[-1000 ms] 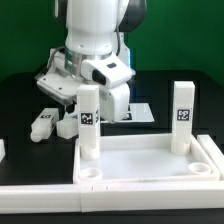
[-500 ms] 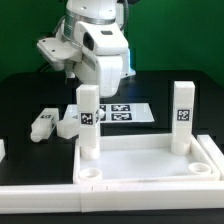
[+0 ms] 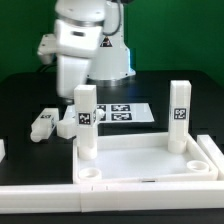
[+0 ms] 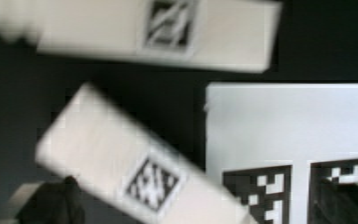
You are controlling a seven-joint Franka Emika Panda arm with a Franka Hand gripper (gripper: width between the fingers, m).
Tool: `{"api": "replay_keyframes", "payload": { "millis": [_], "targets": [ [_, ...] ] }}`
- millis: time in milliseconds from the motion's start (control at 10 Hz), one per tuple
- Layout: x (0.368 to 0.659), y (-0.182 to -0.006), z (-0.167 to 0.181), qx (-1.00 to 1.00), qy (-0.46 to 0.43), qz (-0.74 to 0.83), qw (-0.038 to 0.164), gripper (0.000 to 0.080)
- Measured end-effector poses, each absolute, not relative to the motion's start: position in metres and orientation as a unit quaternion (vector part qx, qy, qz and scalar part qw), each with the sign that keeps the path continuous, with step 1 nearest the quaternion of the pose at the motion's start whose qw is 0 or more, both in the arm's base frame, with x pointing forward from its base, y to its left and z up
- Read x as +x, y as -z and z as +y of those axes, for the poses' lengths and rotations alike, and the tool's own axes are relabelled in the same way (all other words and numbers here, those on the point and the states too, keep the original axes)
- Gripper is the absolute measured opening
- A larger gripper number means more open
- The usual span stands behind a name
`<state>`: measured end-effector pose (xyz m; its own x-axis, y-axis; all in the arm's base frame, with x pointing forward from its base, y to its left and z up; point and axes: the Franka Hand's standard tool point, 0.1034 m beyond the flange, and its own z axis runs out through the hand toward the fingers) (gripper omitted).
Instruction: Assemble desk
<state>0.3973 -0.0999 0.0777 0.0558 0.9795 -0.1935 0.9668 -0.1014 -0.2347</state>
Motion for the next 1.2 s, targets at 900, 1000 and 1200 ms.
{"api": "replay_keyframes", "payload": {
  "millis": [900, 1000, 1200],
  "targets": [
    [0.398, -0.074, -0.143, -0.954, -0.192, -0.227, 0.021, 0.0649],
    [0.399, -0.075, -0.148, -0.966, -0.210, -0.145, 0.042, 0.0649],
    [0.402, -0.069, -0.147, -0.971, -0.204, -0.119, 0.030, 0.0649]
  ]
}}
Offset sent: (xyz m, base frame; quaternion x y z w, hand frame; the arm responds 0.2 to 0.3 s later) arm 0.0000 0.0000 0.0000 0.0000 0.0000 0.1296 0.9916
